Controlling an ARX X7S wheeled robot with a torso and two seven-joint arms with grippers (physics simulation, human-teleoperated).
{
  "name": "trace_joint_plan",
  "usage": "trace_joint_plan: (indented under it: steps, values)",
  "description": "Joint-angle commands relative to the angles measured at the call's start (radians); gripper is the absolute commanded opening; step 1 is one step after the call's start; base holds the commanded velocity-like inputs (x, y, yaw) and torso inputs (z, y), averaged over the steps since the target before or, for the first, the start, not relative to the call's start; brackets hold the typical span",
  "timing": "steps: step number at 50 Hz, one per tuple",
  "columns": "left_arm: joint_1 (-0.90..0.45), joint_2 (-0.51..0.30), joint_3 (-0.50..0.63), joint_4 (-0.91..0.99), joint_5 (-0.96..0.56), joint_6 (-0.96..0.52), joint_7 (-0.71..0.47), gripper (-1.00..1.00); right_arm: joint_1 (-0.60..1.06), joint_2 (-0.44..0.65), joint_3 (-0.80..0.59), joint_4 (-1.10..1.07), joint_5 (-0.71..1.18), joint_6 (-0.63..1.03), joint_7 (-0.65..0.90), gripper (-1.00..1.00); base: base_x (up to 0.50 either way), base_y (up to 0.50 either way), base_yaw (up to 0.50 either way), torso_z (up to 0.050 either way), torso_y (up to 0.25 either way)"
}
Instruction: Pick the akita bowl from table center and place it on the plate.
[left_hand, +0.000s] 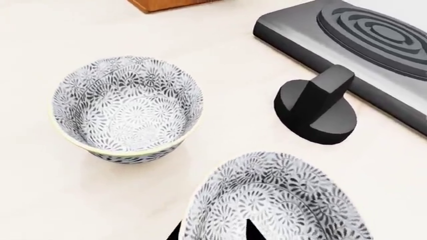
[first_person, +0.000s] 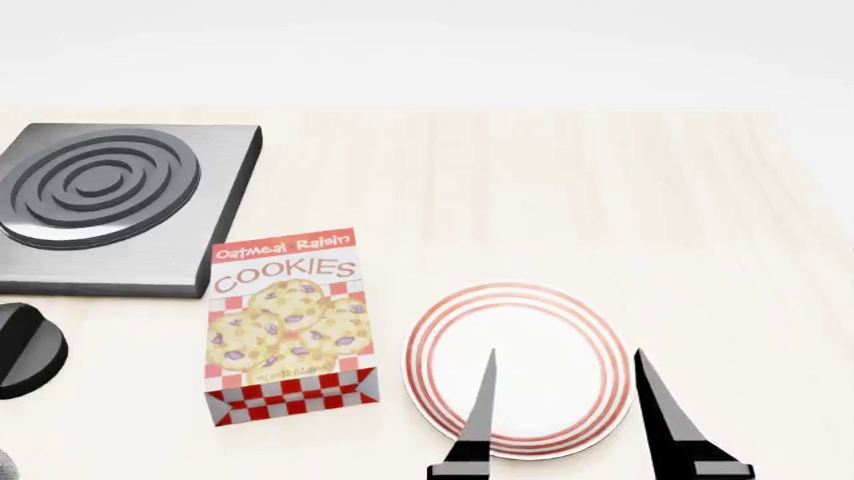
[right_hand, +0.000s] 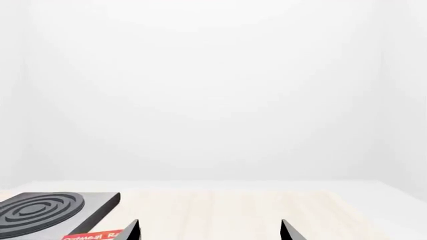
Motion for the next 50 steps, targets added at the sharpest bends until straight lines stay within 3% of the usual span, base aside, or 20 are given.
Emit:
trace_joint_plan:
  steps: [1, 18, 32, 39, 45, 50]
  values:
    - [0.015, 0.008, -0.005, -0.048, -0.019, -0.007, -0.001, -1.0, 0.001, -0.005, 0.009, 0.004, -0.006, -0.005, -0.01, 1.0, 0.0, 0.0, 0.0, 0.0, 0.0]
    - [0.021, 0.0, -0.017, 0.032, -0.093, -0.051, -0.016, -1.0, 0.003, 0.001, 0.007, -0.006, -0.002, 0.003, -0.001, 1.0, 0.0, 0.0, 0.0, 0.0, 0.0]
    - [0.032, -0.038, -0.008, 0.27, -0.195, -0.124, -0.037, -1.0, 0.004, 0.007, 0.008, -0.018, 0.003, 0.007, 0.006, 1.0, 0.0, 0.0, 0.0, 0.0, 0.0]
    - [0.039, -0.063, 0.042, 0.323, -0.18, -0.11, 0.013, -1.0, 0.005, 0.01, 0.009, -0.027, 0.005, 0.012, 0.01, 1.0, 0.0, 0.0, 0.0, 0.0, 0.0]
    - [0.079, -0.093, 0.167, 0.383, -0.029, 0.034, 0.151, -1.0, 0.01, 0.012, 0.006, -0.047, 0.006, 0.031, 0.021, 1.0, 0.0, 0.0, 0.0, 0.0, 0.0]
    - [0.118, -0.105, 0.224, 0.475, -0.001, 0.128, 0.258, -1.0, 0.015, 0.01, 0.004, -0.053, 0.007, 0.039, 0.027, 1.0, 0.0, 0.0, 0.0, 0.0, 0.0]
